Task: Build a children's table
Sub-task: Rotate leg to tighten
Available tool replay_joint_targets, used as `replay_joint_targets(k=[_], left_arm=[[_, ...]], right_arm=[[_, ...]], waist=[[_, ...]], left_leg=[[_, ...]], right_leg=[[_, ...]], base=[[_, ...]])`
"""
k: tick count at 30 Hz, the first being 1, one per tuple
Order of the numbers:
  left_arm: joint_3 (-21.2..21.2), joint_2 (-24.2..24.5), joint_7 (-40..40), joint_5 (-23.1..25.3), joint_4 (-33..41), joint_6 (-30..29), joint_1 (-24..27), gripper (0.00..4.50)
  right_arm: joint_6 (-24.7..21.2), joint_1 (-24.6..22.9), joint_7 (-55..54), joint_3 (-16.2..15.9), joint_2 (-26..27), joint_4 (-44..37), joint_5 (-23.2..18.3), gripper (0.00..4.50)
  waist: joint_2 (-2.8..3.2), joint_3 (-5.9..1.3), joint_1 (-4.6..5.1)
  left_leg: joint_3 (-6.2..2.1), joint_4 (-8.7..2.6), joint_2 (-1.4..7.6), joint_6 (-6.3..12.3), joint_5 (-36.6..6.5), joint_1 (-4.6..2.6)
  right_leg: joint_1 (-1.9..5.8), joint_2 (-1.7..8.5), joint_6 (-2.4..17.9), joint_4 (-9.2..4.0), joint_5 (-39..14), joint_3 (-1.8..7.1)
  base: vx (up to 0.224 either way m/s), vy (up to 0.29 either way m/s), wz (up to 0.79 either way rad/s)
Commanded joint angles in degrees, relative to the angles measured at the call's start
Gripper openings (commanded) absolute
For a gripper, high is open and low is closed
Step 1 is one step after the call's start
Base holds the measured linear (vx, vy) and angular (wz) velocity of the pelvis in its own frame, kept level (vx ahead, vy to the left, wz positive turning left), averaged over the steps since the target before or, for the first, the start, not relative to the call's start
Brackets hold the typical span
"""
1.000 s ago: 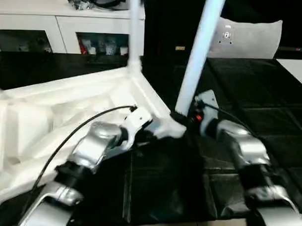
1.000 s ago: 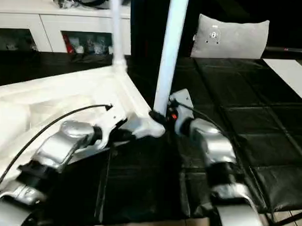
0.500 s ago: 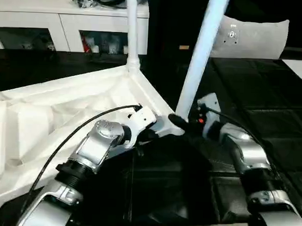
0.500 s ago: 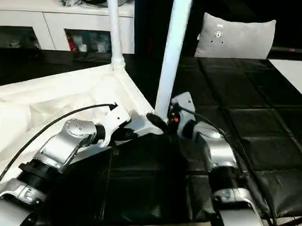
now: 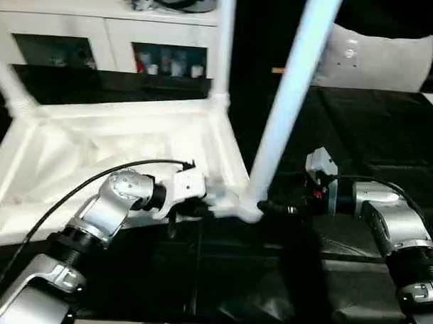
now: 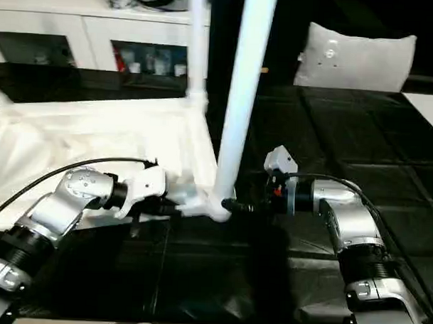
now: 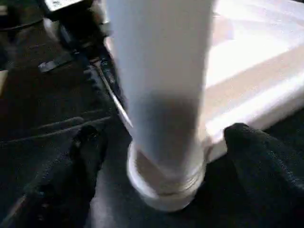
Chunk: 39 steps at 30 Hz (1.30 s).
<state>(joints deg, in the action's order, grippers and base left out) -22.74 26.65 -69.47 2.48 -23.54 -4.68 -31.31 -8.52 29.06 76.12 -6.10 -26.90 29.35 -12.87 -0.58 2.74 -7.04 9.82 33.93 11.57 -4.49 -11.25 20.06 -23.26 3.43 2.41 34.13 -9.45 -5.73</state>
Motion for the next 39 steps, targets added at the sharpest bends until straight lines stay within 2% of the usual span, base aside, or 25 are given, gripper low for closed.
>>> replay_joint_targets(k=[1,5,6,10,11,12,20,22,26,27,29,30,31,32,33,34,35,36,37,38,39], left_arm=[[-2.26,0.11,-3.68,0.12,1.75,2.48,-0.37,0.00],[-3.24,1.11,-7.55,-0.72,3.15,3.68,0.06,0.00],[-3.37,1.19,-7.92,-0.72,3.16,3.94,0.04,0.00],[-3.57,1.33,-8.37,-0.85,3.11,4.47,-0.07,0.00],[-3.62,1.37,-8.67,-1.01,3.19,4.56,-0.16,0.00],[-3.59,1.36,-8.83,-1.06,3.20,4.58,-0.19,0.00],[-3.44,1.30,-8.97,-1.17,3.09,4.87,-0.13,0.00],[-3.22,1.16,-8.82,-1.61,3.30,4.50,0.19,0.00],[-2.76,0.92,-8.29,-2.06,3.60,3.82,0.66,0.00],[-1.18,-0.38,-4.73,-2.50,4.32,-1.14,1.04,0.00],[-0.99,-0.54,-4.31,-2.58,4.42,-1.85,1.09,0.00],[0.97,-2.73,0.90,-2.83,5.16,-7.91,1.26,0.00],[1.70,-3.69,2.92,-2.89,5.27,-9.82,1.22,0.00],[1.71,-3.70,2.94,-2.89,5.27,-9.83,1.22,0.00],[2.13,-4.28,4.15,-2.90,5.30,-10.78,1.17,0.00],[3.33,-6.09,7.83,-2.69,5.22,-13.20,0.76,0.00],[3.33,-6.09,7.83,-2.69,5.22,-13.20,0.76,0.00],[5.22,-9.16,14.04,-2.09,4.64,-16.66,-0.21,0.00],[5.82,-10.18,16.13,-1.82,4.37,-17.76,-0.57,0.00],[5.82,-10.18,16.13,-1.82,4.37,-17.76,-0.57,0.00],[6.40,-11.22,18.26,-1.52,4.06,-18.86,-0.94,0.00]], right_arm=[[0.43,-0.07,1.50,-0.47,-0.68,-0.57,-0.26,3.86],[-1.19,-0.45,5.23,-1.97,0.02,-1.75,-1.24,3.66],[-1.26,-0.53,5.61,-2.34,0.14,-1.87,-1.23,3.49],[-1.28,-0.72,6.59,-3.33,0.46,-1.87,-1.26,3.27],[-1.32,-0.72,7.13,-3.69,0.55,-1.86,-1.38,3.02],[-1.43,-0.67,7.40,-3.76,0.63,-1.82,-1.48,3.02],[-2.50,-0.59,8.62,-4.01,0.66,-1.77,-2.10,2.39],[-3.14,-0.74,8.77,-3.82,0.92,-2.07,-2.64,2.12],[-4.43,-1.06,8.55,-3.21,1.49,-2.97,-3.81,2.05],[-6.90,-1.81,4.94,-2.83,3.08,-5.13,-4.02,2.05],[-7.21,-1.87,4.31,-2.80,3.32,-5.35,-3.94,2.04],[-9.26,-1.04,-5.86,-2.03,6.89,-4.51,-1.25,2.04],[-9.55,-0.37,-9.97,-1.61,8.35,-3.46,-0.04,2.04],[-9.55,-0.36,-10.00,-1.61,8.36,-3.45,-0.02,2.04],[-9.61,0.07,-12.24,-1.34,9.17,-2.75,0.62,2.03],[-10.70,1.36,-17.86,-0.57,11.27,-0.94,1.83,2.03],[-10.70,1.36,-17.86,-0.57,11.27,-0.94,1.83,2.02],[-12.10,3.61,-26.38,0.77,14.71,2.06,3.11,2.02],[-12.64,4.40,-29.07,1.34,15.89,3.13,3.25,2.02],[-12.64,4.40,-29.07,1.34,15.89,3.13,3.25,2.02],[-13.17,5.20,-31.73,1.95,17.08,4.22,3.30,2.02]], waist=[[-0.04,-3.74,0.11],[-0.18,-3.76,-0.46],[-0.11,-3.81,-0.65],[-0.14,-3.80,-0.78],[-0.12,-3.82,-0.78],[-0.12,-3.83,-0.78],[-0.32,-3.84,-0.83],[-0.36,-3.86,-0.82],[-0.34,-3.88,-0.82],[-0.11,-3.90,-0.76],[-0.17,-3.80,-0.68],[-0.34,-3.61,-0.21],[-0.28,-3.25,-0.15],[-0.44,-3.19,0.20],[-0.47,-3.25,0.74],[-0.43,-3.20,0.94],[-0.44,-3.22,1.28],[-0.55,-3.15,2.32],[-0.48,-3.14,2.73],[-0.42,-3.29,3.04],[-0.47,-3.38,3.15]], left_leg=[[-0.16,-3.55,2.08,4.19,-7.97,-0.23],[-0.16,-3.54,2.16,3.91,-7.88,-0.18],[-0.18,-3.55,2.22,3.84,-7.55,-0.22],[-0.19,-3.56,2.14,3.37,-7.75,-0.20],[-0.20,-3.57,2.14,3.26,-7.74,-0.21],[-0.22,-3.58,2.13,3.22,-7.61,-0.14],[-0.20,-3.54,2.09,3.41,-7.02,-0.09],[-0.21,-3.51,2.11,3.38,-6.79,-0.10],[-0.18,-3.50,2.09,3.39,-6.71,-0.06],[-0.16,-3.54,2.18,3.19,-6.65,-0.13],[-0.28,-3.60,2.19,2.96,-6.46,-0.05],[-0.14,-3.71,2.07,2.08,-7.71,-0.12],[-0.24,-3.85,1.88,1.83,-8.47,-0.11],[-0.29,-3.77,1.46,0.83,-10.19,-0.39],[-0.46,-3.80,1.26,0.57,-10.39,-0.16],[-0.51,-3.84,1.27,0.66,-10.52,-0.18],[-0.46,-3.80,1.35,0.61,-10.59,-0.26],[-0.62,-3.83,1.29,0.51,-10.86,0.12],[-0.64,-3.83,1.25,0.25,-10.74,0.13],[-0.73,-3.67,1.09,0.20,-11.22,-0.16],[-0.69,-3.60,1.04,0.57,-11.07,-0.16]], right_leg=[[3.34,4.88,9.25,-3.98,-15.67,3.22],[3.35,4.92,9.22,-3.84,-15.66,3.27],[3.34,4.96,9.12,-3.78,-15.35,3.31],[3.35,4.97,8.88,-3.78,-15.64,3.29],[3.35,4.98,8.80,-3.80,-15.79,3.28],[3.40,4.97,8.77,-3.77,-15.67,3.28],[3.45,4.94,8.47,-3.74,-15.89,3.25],[3.39,4.90,8.46,-3.66,-15.51,3.28],[3.44,4.93,8.67,-3.63,-14.90,3.29],[3.46,4.90,8.81,-3.59,-14.51,3.36],[3.42,4.87,8.94,-3.51,-14.22,3.28],[3.35,4.89,8.27,-3.75,-17.23,3.35],[3.11,4.89,7.69,-4.31,-19.97,3.17],[3.12,5.10,5.92,-4.99,-25.85,2.93],[3.40,5.23,4.22,-5.37,-29.03,2.78],[3.30,5.19,3.70,-5.59,-29.70,2.76],[3.13,5.02,3.67,-5.54,-29.43,2.84],[3.29,4.88,3.75,-5.45,-29.10,2.63],[3.24,4.85,3.96,-5.39,-29.04,2.55],[3.14,4.92,3.63,-5.81,-29.79,2.39],[3.18,5.01,3.66,-5.79,-29.38,2.47]], base=[[0.000,0.000,0.00],[0.000,0.000,0.00],[0.000,0.000,0.00],[0.000,0.000,0.00],[0.000,0.000,0.00],[0.000,0.000,0.00],[0.000,0.000,0.00],[0.000,0.000,0.00],[0.000,0.000,0.00],[0.000,0.000,0.00],[0.000,0.000,0.00],[0.000,0.000,0.00],[0.000,0.000,0.00],[0.000,0.000,0.00],[0.000,0.000,0.00],[0.000,0.000,0.00],[0.000,0.000,0.00],[0.000,0.000,0.00],[0.000,0.000,0.00],[0.000,0.000,0.00],[0.000,0.000,0.00]])
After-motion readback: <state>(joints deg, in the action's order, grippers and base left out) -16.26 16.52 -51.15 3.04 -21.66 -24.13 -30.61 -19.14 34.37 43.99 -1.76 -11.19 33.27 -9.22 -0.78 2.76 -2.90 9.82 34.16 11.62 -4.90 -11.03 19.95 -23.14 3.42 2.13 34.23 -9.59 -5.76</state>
